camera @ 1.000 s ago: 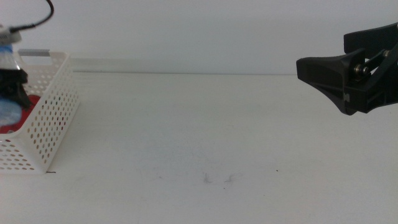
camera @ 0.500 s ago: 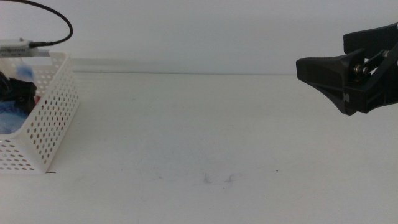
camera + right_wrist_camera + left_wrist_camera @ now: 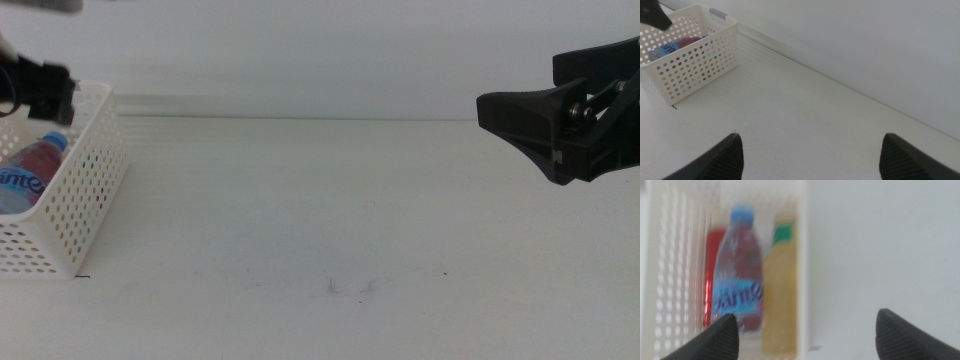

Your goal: Use arms to grab the bottles and put them into the dustbin to the left of the table.

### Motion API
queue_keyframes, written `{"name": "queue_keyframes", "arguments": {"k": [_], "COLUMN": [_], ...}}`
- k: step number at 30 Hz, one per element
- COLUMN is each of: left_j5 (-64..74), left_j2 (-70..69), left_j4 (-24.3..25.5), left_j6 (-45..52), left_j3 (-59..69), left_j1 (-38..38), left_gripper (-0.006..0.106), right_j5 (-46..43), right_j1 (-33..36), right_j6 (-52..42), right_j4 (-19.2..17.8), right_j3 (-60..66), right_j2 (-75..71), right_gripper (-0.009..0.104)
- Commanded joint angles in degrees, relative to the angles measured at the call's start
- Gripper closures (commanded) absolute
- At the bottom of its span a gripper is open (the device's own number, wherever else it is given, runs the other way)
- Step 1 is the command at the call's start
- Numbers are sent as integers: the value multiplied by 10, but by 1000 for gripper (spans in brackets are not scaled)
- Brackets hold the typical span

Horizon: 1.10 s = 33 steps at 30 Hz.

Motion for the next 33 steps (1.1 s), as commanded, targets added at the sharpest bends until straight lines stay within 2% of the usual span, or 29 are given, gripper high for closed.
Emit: {"name": "queue_keyframes", "arguments": {"k": [1, 7, 10, 16, 28, 30, 33], "left_j5": [-32, -101, -139, -134, -139, -154, -210], "left_j2": [-71, -251, -329, -388, -403, -410, -447], "left_j4": [10, -3, 0, 30, 28, 15, 11], "left_j6": [-15, -16, -34, -82, -81, -81, -81], "left_j3": [29, 90, 122, 137, 139, 159, 231], "left_j1": [-37, -139, -167, -170, -170, -170, -170], "left_gripper": [7, 7, 7, 7, 7, 7, 7], "right_j5": [-5, -5, -5, -5, -5, -29, -126], "right_j1": [2, 2, 2, 2, 0, -9, -60], "right_j6": [-4, -4, -4, -4, -4, -4, -4], "right_j4": [-3, -3, -3, -3, 3, 4, 21], "right_j3": [-2, -2, -2, -2, 1, 13, 59], "right_j2": [-3, -3, -3, -3, -4, -5, -33], "right_gripper": [10, 10, 10, 10, 10, 10, 10]}}
